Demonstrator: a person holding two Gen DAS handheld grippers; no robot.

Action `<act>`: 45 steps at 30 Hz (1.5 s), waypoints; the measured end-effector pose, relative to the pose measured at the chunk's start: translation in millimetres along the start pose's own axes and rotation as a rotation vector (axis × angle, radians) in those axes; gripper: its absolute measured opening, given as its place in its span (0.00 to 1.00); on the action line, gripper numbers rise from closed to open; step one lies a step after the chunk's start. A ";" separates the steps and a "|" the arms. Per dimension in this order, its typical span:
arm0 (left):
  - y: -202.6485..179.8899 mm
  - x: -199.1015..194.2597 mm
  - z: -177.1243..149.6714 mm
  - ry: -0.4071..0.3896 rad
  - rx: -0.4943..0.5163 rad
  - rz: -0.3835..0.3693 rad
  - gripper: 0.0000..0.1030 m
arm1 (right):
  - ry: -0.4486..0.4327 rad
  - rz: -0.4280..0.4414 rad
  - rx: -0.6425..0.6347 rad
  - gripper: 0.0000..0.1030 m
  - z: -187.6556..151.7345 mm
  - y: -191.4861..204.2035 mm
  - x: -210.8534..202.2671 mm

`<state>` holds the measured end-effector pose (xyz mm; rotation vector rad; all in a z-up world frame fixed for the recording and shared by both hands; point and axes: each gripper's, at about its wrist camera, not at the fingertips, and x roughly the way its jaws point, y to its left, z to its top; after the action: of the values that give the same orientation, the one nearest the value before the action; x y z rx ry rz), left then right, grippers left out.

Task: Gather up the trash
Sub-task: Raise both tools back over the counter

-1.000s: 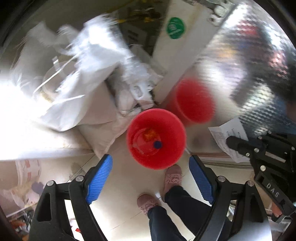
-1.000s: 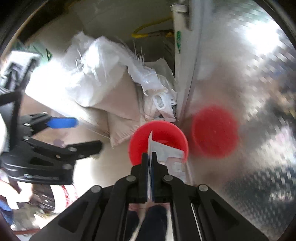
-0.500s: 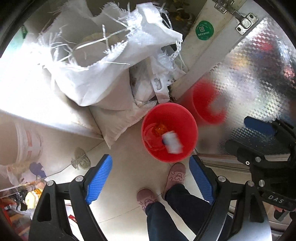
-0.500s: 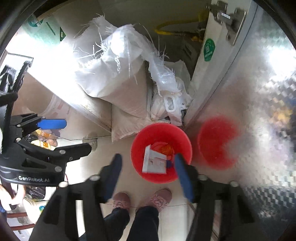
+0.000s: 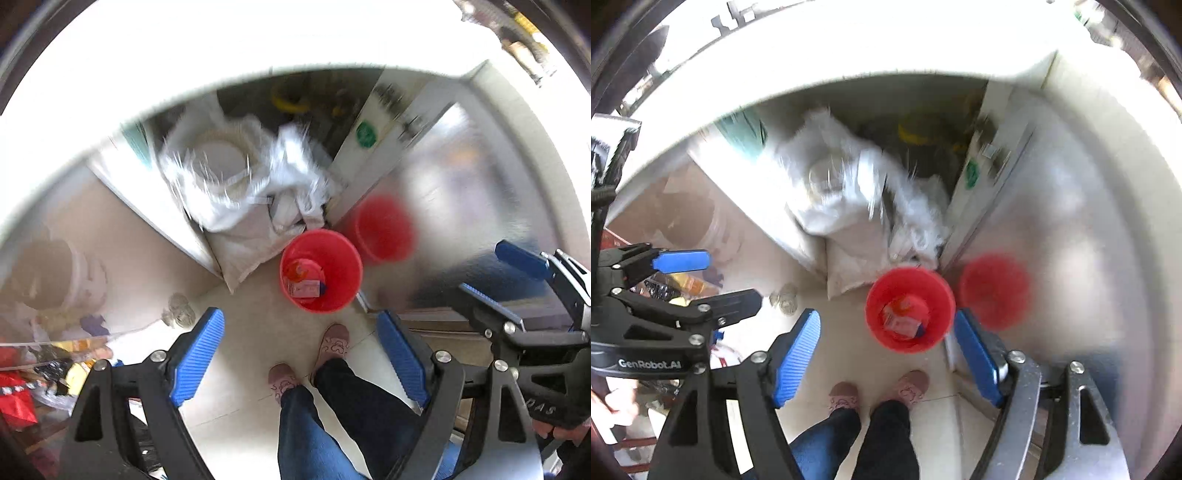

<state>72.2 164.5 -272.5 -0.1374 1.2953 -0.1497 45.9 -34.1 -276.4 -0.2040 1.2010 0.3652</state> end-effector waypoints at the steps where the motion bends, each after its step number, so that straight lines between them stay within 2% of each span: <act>1: -2.4 -15.5 1.2 -0.016 0.013 -0.001 0.81 | -0.020 -0.006 0.011 0.75 4.4 2.3 -16.3; 6: -13.4 -85.9 11.1 -0.085 0.059 -0.002 0.81 | -0.113 -0.080 0.051 0.82 19.6 8.1 -85.8; 11: -25.4 -136.4 23.4 -0.163 0.110 -0.004 0.81 | -0.213 -0.178 0.077 0.91 29.0 10.0 -141.1; 17: -48.2 -171.0 40.1 -0.215 0.167 -0.006 0.82 | -0.257 -0.247 0.142 0.97 36.7 -2.4 -177.2; 21: -61.8 -184.2 54.7 -0.241 0.209 -0.002 0.82 | -0.264 -0.260 0.192 0.99 41.5 -15.5 -192.5; 32: -118.7 -181.5 121.2 -0.241 0.330 -0.021 0.83 | -0.277 -0.278 0.299 0.99 66.5 -63.5 -209.5; 37: -152.2 -160.8 166.7 -0.230 0.368 -0.023 0.83 | -0.276 -0.282 0.347 1.00 86.8 -105.1 -201.1; 45: -192.9 -117.1 233.4 -0.195 0.403 -0.005 0.83 | -0.243 -0.207 0.420 0.99 121.6 -169.6 -168.9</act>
<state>259.7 1.1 -63.8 0.1860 1.0484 -0.3883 163.6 -177.1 -82.1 0.0790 0.9798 -0.0471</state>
